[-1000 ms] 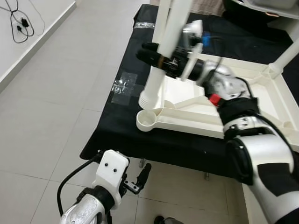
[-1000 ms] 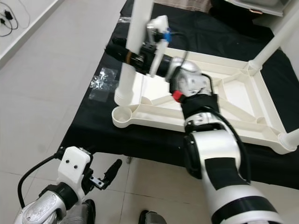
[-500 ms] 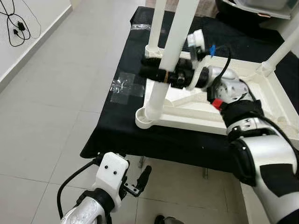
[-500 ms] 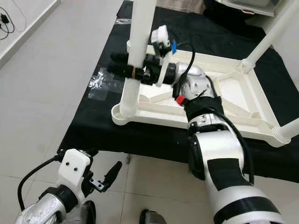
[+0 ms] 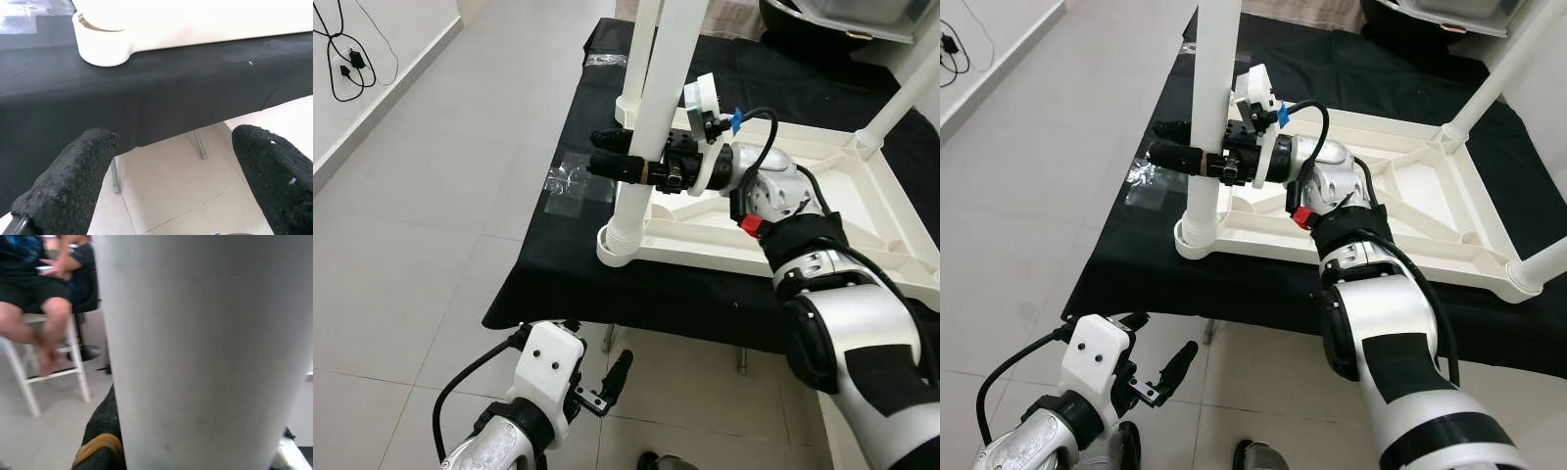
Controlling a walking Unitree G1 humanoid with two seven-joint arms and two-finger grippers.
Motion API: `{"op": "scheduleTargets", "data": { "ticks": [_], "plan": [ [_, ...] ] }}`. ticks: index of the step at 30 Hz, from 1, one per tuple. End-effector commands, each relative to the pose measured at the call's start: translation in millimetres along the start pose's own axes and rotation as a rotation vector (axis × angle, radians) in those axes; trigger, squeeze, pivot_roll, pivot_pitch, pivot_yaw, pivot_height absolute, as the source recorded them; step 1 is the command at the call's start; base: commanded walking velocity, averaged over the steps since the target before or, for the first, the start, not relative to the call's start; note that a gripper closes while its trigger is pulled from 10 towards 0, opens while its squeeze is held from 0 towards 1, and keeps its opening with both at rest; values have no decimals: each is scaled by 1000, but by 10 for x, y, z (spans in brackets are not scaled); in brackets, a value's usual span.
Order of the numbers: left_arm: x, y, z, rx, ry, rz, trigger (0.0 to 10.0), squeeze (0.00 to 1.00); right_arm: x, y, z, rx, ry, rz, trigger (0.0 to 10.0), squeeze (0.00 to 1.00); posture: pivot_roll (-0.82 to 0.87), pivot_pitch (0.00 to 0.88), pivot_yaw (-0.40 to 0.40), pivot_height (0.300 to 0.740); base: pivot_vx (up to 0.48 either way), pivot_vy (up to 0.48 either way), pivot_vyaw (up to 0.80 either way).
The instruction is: Building children table
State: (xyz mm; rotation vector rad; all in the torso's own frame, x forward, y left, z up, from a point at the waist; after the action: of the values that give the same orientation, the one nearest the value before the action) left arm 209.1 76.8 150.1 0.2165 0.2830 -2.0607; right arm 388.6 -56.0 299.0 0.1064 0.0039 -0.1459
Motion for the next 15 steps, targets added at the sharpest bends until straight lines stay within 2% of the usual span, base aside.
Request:
{"op": "scheduleTargets", "data": {
  "ticks": [1,5,15],
  "plan": [
    [31,-29,3,-5,5,-13,10000,0,21,-7,-112,-38,14,-18,10000,0,149,199,-150,740,0,0,0],
    [28,-41,19,-2,6,-10,10000,0,39,25,-126,-43,8,-39,10000,0,153,207,-155,740,0,0,0],
    [18,-72,51,0,7,-8,10000,0,-95,58,-222,-67,49,98,10000,0,158,226,-154,740,0,0,0]
  ]
}}
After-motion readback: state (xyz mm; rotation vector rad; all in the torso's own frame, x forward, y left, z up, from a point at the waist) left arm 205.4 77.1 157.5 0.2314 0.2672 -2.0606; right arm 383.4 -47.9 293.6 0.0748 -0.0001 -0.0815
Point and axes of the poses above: a point about 5 cm out from each wrist's last joint towards the gripper, its own y axis pointing out of the wrist towards the gripper, its own z axis along the axis of the wrist's last joint, x = y × z, the point moved 4 cm from there along y, pointing out of the wrist towards the gripper, and after that the axes turned 15 degrees about y, right-handed, at the moved point
